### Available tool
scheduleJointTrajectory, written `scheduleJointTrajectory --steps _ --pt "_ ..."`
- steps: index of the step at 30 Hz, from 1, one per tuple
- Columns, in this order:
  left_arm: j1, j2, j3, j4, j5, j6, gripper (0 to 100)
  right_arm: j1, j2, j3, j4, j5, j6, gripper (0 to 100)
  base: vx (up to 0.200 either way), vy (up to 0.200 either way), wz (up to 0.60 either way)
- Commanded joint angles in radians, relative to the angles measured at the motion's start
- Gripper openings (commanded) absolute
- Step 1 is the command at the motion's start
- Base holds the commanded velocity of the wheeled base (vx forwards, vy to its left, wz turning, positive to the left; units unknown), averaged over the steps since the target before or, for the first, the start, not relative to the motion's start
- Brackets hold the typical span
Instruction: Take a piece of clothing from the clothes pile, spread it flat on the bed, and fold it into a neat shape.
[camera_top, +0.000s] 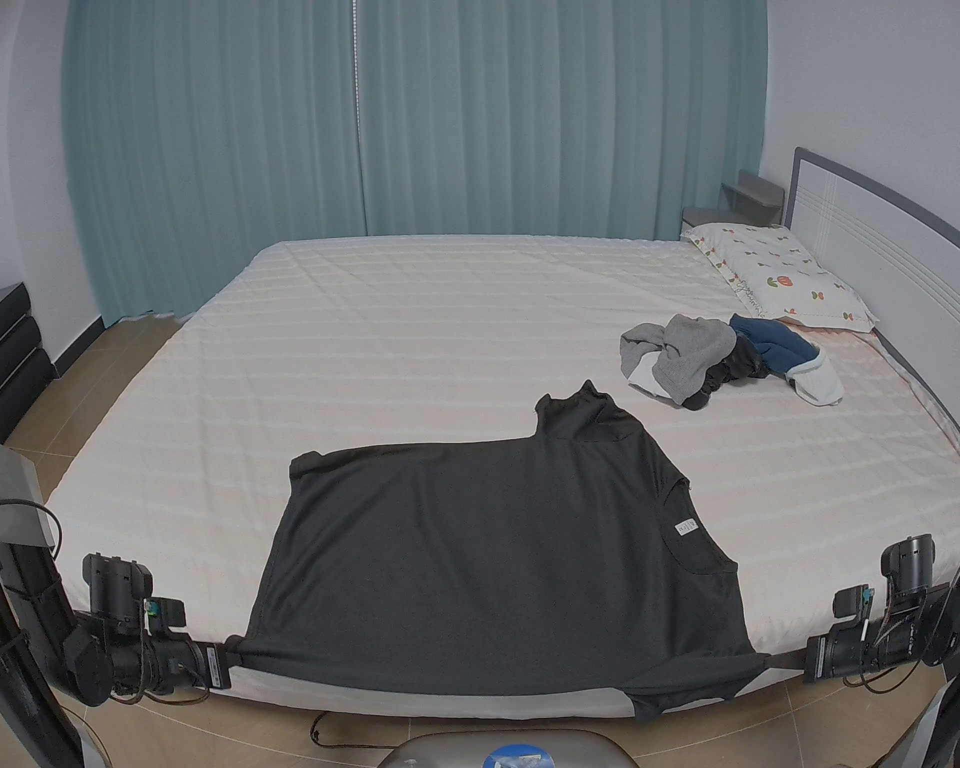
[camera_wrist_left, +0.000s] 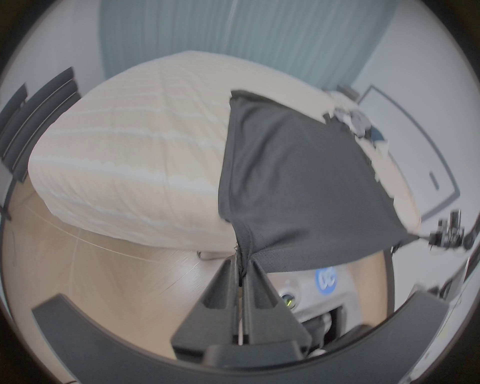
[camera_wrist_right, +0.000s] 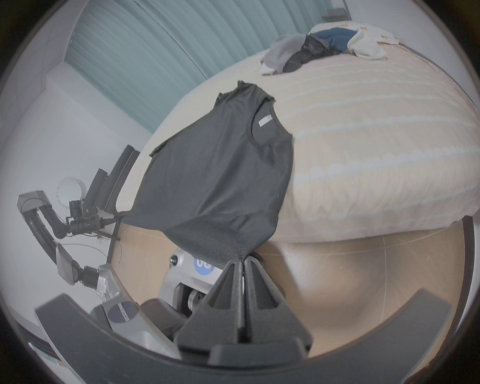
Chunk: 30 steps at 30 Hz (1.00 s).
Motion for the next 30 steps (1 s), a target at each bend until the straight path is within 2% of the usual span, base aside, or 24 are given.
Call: scheduleJointTrajectory --steps 1,2,3,5,12,21,26,30 --pt "-0.038 -0.029 -0.057 -0.114 -0.003 -0.177 0 0.018 -0.017 -0.080 -0.053 0.010 0.106 0 0.000 0.000 0.00" --pt "-0.039 -0.029 -0.060 -0.118 -0.003 -0.188 0 0.018 -0.017 -0.086 -0.055 0.010 0.115 0 0.000 0.000 0.00" --pt "-0.044 -0.024 -0.079 -0.140 -0.003 -0.237 0 0.027 -0.016 -0.120 -0.063 0.010 0.170 0 0.000 0.000 0.00" --pt "-0.046 -0.023 -0.106 -0.150 -0.003 -0.277 0 0.045 -0.008 -0.154 -0.066 0.004 0.213 0 0.000 0.000 0.00" --pt "-0.095 -0.018 -0.220 -0.140 0.006 -0.480 0 0.059 0.006 -0.257 -0.064 0.001 0.299 0 0.000 0.000 0.00" --pt "-0.110 0.017 -0.280 -0.137 0.041 -0.504 0 0.061 0.081 -0.343 -0.066 -0.001 0.336 0 0.000 0.000 0.00" --pt "-0.115 0.011 -0.304 -0.137 0.076 -0.579 0 0.061 0.078 -0.369 -0.067 -0.001 0.359 0 0.000 0.000 0.00" --pt "-0.112 -0.007 -0.292 -0.135 0.078 -0.585 0 0.059 0.069 -0.353 -0.066 0.001 0.370 0 0.000 0.000 0.00"
